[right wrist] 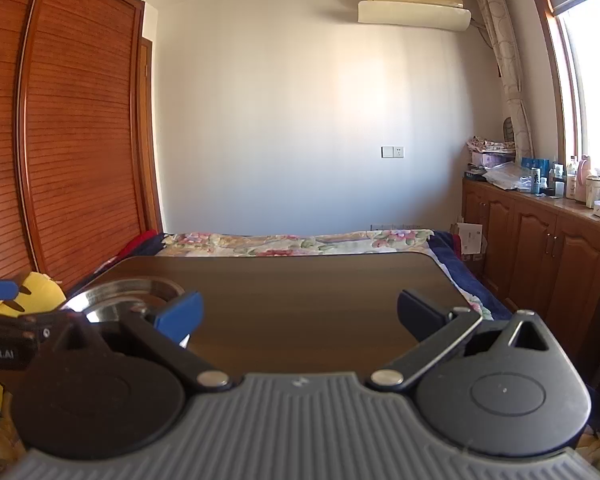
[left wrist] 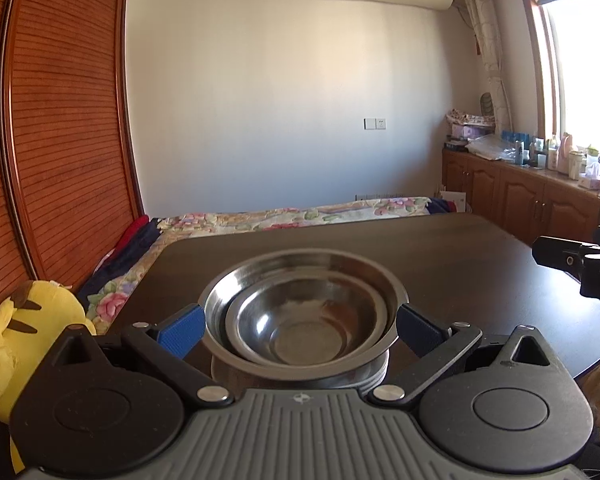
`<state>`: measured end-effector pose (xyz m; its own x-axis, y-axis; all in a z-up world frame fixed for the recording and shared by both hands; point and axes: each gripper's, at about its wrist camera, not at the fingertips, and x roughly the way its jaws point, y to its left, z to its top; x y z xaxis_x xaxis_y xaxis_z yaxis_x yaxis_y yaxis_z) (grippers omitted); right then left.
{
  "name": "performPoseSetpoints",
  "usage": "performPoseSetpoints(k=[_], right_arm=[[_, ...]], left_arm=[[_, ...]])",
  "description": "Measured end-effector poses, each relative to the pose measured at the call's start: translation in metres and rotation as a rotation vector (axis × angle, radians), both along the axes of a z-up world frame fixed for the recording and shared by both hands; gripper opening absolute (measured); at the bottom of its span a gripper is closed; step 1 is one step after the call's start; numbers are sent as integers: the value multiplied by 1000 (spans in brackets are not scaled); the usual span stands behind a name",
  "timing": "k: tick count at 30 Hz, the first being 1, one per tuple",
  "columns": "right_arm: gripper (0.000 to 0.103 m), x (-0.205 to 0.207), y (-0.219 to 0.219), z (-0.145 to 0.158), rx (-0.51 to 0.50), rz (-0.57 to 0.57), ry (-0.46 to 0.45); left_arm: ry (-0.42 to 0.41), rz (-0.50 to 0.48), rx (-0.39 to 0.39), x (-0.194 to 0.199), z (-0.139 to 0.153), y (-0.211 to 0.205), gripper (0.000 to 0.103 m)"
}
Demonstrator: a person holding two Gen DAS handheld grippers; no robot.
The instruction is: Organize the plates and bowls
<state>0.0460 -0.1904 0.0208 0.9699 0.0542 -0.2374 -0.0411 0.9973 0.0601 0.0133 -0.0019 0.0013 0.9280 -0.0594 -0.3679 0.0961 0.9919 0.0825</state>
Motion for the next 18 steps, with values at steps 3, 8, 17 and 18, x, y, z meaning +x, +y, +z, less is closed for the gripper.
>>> performPoseSetpoints(k=[3,8,17,18], right_arm=[[103,2,0,-4,0,0,13],[103,5,2,-16,-14,-4,34],[103,8,0,-24,-16,-10,53],[103,8,0,-23,-17,-9,54]], left_arm=[[9,3,-1,3,-5,3,103],[19,10,-9,6,-13,5,103],[18,14,-22,8,-18,8,103],[17,15,-20,9,-18,9,103]])
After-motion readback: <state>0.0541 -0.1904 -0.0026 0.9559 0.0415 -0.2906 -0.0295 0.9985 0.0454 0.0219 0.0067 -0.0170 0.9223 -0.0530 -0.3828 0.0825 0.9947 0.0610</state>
